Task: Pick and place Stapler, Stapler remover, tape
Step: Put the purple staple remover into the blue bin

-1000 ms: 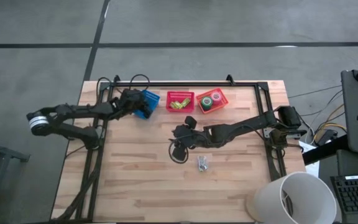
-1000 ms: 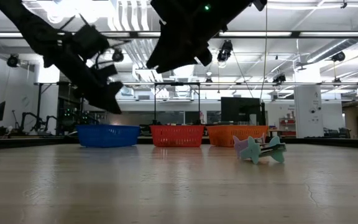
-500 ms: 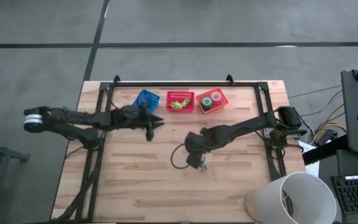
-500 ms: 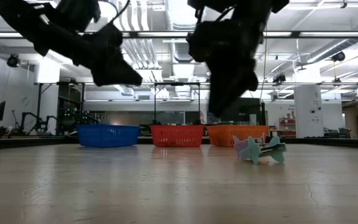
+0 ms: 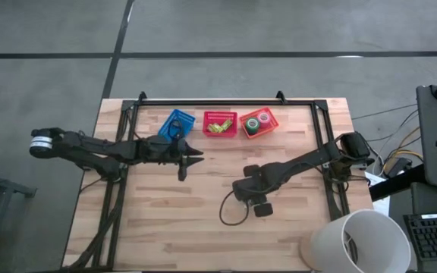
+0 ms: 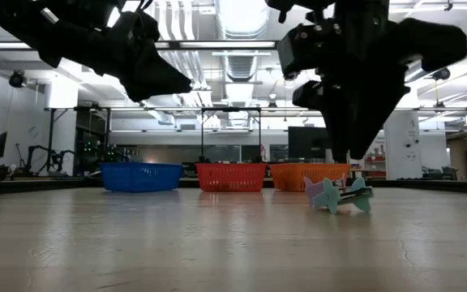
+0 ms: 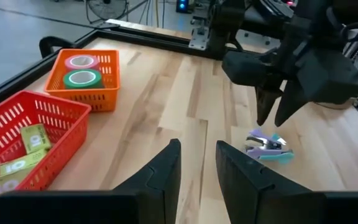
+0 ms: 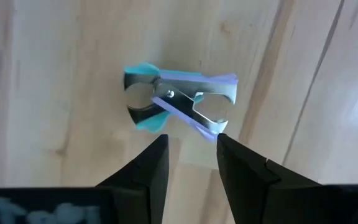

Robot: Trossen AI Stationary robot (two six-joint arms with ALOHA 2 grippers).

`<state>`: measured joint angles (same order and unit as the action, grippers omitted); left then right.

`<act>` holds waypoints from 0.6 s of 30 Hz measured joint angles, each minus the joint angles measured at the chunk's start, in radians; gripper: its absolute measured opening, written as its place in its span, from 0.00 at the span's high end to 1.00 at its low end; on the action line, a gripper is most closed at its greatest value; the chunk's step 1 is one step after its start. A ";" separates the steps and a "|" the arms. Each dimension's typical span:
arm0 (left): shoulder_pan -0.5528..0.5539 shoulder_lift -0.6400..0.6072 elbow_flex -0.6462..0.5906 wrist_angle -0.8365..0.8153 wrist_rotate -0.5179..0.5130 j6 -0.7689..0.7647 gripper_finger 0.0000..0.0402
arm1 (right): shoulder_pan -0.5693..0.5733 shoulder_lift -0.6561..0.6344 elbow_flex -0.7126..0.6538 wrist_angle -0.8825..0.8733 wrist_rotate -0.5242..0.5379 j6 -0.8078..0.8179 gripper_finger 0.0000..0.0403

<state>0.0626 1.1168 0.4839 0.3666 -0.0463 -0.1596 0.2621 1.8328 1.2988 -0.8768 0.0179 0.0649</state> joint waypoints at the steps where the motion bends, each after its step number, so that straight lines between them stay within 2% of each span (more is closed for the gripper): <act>1: 0.000 0.000 0.000 0.000 0.000 0.000 0.74 | 0.001 0.000 -0.001 0.002 0.005 -0.024 0.68; 8: 0.000 0.000 0.000 -0.010 -0.001 -0.001 0.74 | 0.000 0.000 -0.005 0.045 0.011 -0.106 0.67; 18: 0.000 0.000 0.000 -0.010 -0.005 -0.004 0.74 | 0.001 0.002 -0.075 0.121 0.010 -0.125 0.73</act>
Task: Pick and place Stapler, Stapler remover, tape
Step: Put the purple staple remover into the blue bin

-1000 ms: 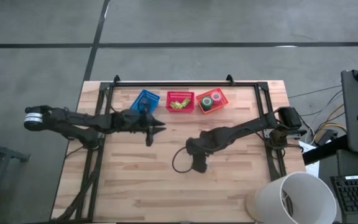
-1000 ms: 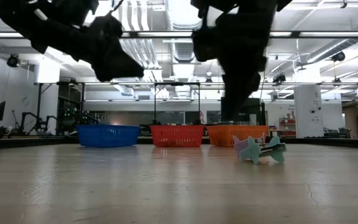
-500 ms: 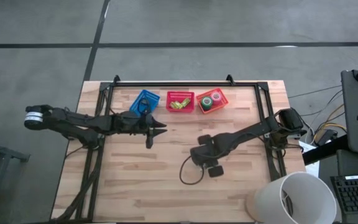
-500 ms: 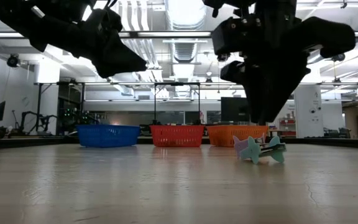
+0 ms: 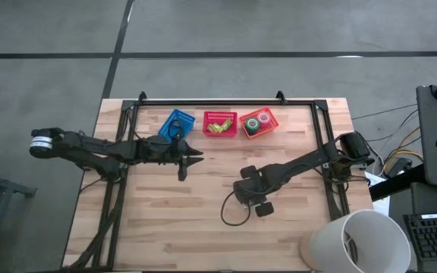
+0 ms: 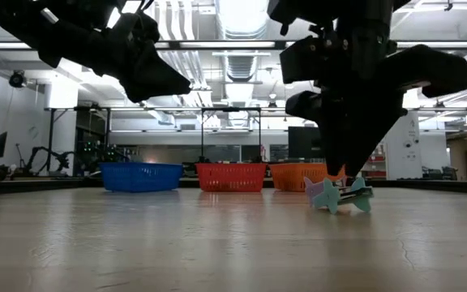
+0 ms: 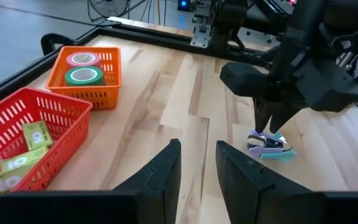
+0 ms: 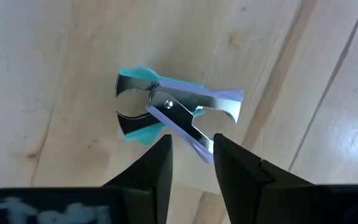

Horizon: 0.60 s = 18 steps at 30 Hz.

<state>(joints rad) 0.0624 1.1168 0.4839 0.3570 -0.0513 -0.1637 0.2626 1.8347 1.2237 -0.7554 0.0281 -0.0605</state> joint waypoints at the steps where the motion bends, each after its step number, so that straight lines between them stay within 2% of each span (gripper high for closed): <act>1: 0.000 0.000 0.000 0.000 0.000 -0.002 0.74 | 0.000 0.000 -0.002 0.001 0.000 0.000 0.74; 18: 0.000 0.000 0.000 0.000 0.001 -0.009 0.74 | 0.002 0.000 -0.058 0.014 0.001 0.037 0.93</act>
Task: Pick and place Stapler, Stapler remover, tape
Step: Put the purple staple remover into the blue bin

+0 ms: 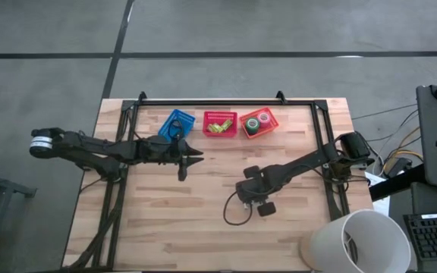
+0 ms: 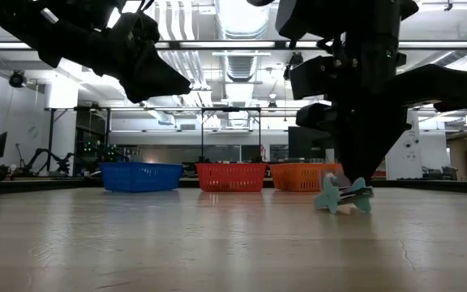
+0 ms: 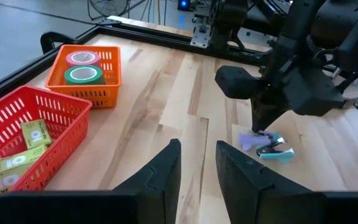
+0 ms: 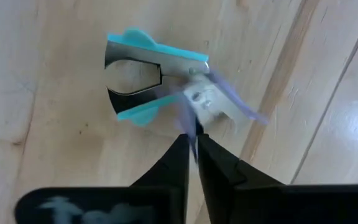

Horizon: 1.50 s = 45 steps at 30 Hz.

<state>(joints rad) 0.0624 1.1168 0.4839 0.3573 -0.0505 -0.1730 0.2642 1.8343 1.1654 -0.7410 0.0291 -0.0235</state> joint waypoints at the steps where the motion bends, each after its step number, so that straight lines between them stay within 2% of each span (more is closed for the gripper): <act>1: 0.000 0.000 0.000 0.000 0.000 0.000 0.74 | 0.000 0.000 -0.001 0.000 0.000 0.016 0.95; 12: -0.003 0.000 -0.023 0.010 0.030 0.109 0.74 | 0.000 -0.006 0.068 0.001 0.068 0.079 0.98; 17: -0.023 0.000 -0.076 0.105 0.083 0.155 0.74 | -0.001 -0.006 0.128 0.038 0.120 0.075 0.98; 21: -0.044 0.000 -0.115 0.192 0.085 0.191 0.74 | -0.001 -0.006 0.184 0.086 0.140 0.073 0.98; 26: -0.076 0.000 -0.141 0.245 0.085 0.282 0.74 | -0.003 -0.008 0.255 0.158 0.239 0.073 0.98; 32: -0.104 0.046 -0.141 0.306 0.072 0.318 0.74 | -0.021 -0.008 0.292 0.254 0.312 0.074 0.98; 45: -0.108 0.226 -0.066 0.378 -0.021 0.335 0.74 | -0.040 -0.006 0.294 0.264 0.311 0.074 0.98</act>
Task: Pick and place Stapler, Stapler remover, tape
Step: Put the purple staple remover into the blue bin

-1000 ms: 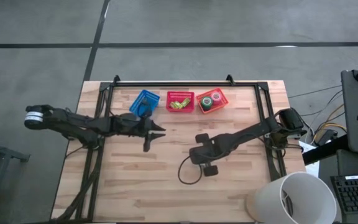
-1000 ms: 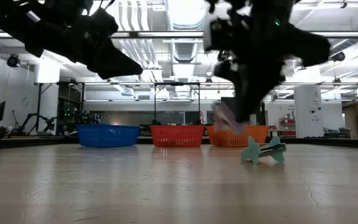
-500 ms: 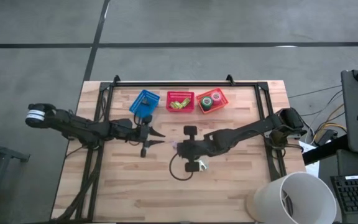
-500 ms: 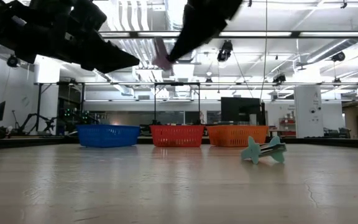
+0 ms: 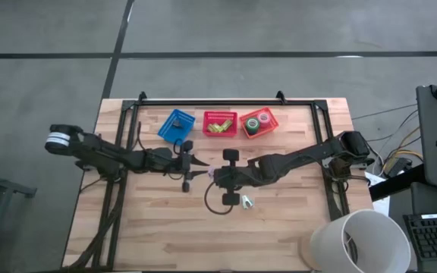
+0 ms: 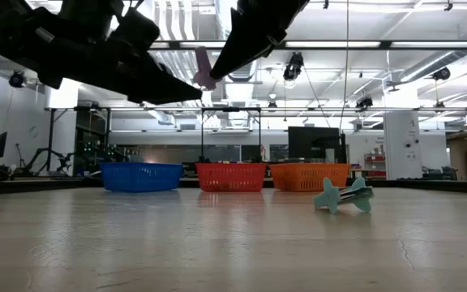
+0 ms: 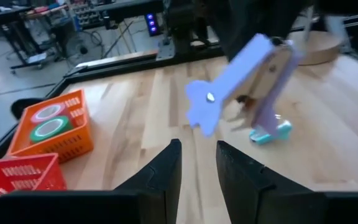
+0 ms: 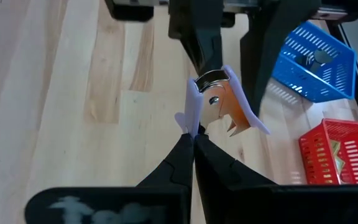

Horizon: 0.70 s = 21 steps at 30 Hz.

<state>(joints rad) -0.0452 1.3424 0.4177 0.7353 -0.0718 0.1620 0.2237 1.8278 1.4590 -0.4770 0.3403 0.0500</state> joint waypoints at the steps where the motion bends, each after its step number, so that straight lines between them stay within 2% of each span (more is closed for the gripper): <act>1: 0.000 0.011 0.008 0.000 -0.017 0.001 0.74 | -0.001 0.000 0.000 0.000 0.000 0.000 0.98; 5: 0.000 0.036 0.020 -0.003 -0.061 0.001 0.74 | 0.000 0.000 -0.001 -0.003 0.000 0.003 0.98; 21: -0.035 -0.036 0.020 -0.018 -0.061 0.024 0.74 | -0.008 0.000 -0.002 -0.012 0.001 0.055 0.98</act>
<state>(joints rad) -0.0807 1.3060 0.4377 0.7173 -0.1326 0.1860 0.2157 1.8282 1.4570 -0.4892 0.3412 0.1055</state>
